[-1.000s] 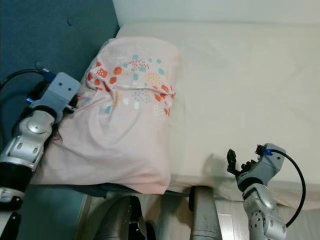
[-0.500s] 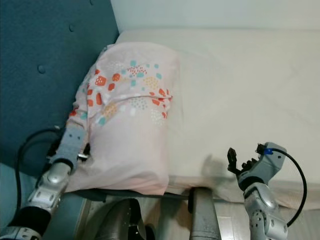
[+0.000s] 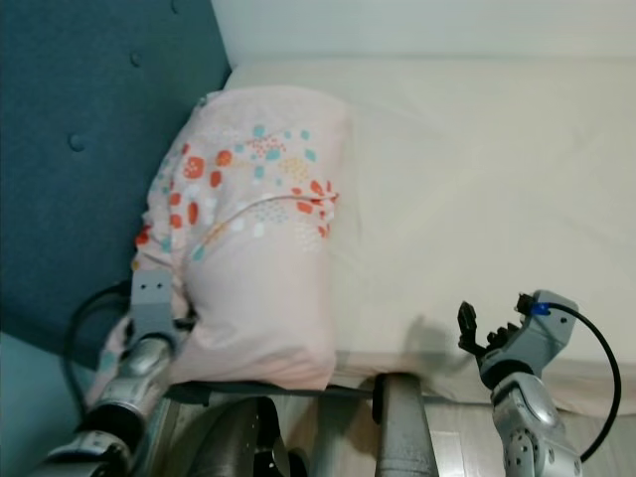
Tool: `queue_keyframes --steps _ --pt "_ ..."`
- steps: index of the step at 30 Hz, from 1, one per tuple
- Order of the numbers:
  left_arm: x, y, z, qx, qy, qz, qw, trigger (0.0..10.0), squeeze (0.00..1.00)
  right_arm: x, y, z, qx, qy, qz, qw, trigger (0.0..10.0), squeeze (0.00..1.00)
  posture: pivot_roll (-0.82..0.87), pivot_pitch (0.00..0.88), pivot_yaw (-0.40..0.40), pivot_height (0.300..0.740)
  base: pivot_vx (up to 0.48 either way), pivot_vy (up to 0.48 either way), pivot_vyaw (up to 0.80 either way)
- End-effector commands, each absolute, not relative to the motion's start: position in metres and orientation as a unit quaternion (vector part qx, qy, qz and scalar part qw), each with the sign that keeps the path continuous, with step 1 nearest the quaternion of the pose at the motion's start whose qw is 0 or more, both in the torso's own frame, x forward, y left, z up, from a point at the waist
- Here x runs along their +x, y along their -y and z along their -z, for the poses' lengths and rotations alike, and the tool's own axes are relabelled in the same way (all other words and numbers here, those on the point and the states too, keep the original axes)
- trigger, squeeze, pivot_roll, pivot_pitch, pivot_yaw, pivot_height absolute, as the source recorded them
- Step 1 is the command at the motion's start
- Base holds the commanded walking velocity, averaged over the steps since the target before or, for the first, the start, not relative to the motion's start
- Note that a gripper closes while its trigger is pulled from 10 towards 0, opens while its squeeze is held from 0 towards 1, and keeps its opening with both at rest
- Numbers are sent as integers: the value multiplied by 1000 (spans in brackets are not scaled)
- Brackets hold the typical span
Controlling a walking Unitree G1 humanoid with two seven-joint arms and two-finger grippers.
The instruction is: Clean up the room
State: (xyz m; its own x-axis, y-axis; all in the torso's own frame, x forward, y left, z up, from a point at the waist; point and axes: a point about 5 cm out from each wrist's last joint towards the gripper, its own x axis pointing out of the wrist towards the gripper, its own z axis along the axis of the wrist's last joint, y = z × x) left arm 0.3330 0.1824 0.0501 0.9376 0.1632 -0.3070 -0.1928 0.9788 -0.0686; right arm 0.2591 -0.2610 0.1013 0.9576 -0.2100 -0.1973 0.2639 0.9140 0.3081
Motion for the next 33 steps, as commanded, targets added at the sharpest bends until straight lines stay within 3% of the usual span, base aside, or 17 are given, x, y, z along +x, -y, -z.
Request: queue_keyframes --steps 1,4,5,8,10,14,17,21,23,28,29,31,32,33 --pt "332 -159 -41 -106 -173 -45 978 10000 0 257 266 -98 168 -90 131 973 10000 0 -109 264 29 617 0 0 0" --pt "340 -155 -54 -116 -149 -27 982 10000 0 260 267 -100 167 -84 130 974 10000 0 -108 258 29 617 0 0 0" --pt "354 -168 -80 -73 -100 -15 992 10000 0 268 270 -107 168 -70 129 975 10000 0 -89 216 33 617 0 0 0" --pt "359 -179 -91 -43 -82 -23 995 10000 0 273 272 -109 169 -64 129 975 10000 0 -77 202 35 617 0 0 0" --pt "364 -212 -114 55 -44 -56 996 10000 0 283 274 -113 174 -52 128 975 10000 0 -48 159 35 617 0 0 0" --pt "365 -221 -122 73 -30 -68 995 10000 0 286 274 -114 176 -49 127 975 10000 0 -48 159 35 617 0 0 0" --pt "371 -250 -188 211 80 -103 969 10000 0 301 269 -121 180 -36 117 976 10000 0 -13 101 26 617 0 0 0" --pt "373 -252 -203 255 97 -102 957 10000 0 305 268 -123 180 -34 114 976 10000 0 -12 91 25 617 0 0 0" --pt "376 -246 -218 338 85 -49 936 10000 0 312 271 -127 175 -31 114 978 10000 0 -11 60 20 617 0 0 0" --pt "376 -233 -216 367 50 30 928 10000 0 315 277 -129 167 -33 117 978 10000 0 -8 43 14 617 0 0 0" --pt "373 -222 -210 347 23 91 933 10000 0 316 279 -129 161 -35 118 979 10000 0 -10 32 9 621 0 0 0" --pt "357 -195 -192 339 -30 249 906 10000 0 319 281 -126 149 -43 117 981 10000 0 -9 14 0 631 0 0 0" --pt "357 -195 -192 339 -30 249 906 10000 0 319 281 -126 149 -43 117 981 10000 0 -9 14 0 631 0 0 0" --pt "349 -185 -185 323 -45 303 895 10000 0 320 281 -124 145 -46 116 982 10000 0 -8 0 -5 636 0 0 0"
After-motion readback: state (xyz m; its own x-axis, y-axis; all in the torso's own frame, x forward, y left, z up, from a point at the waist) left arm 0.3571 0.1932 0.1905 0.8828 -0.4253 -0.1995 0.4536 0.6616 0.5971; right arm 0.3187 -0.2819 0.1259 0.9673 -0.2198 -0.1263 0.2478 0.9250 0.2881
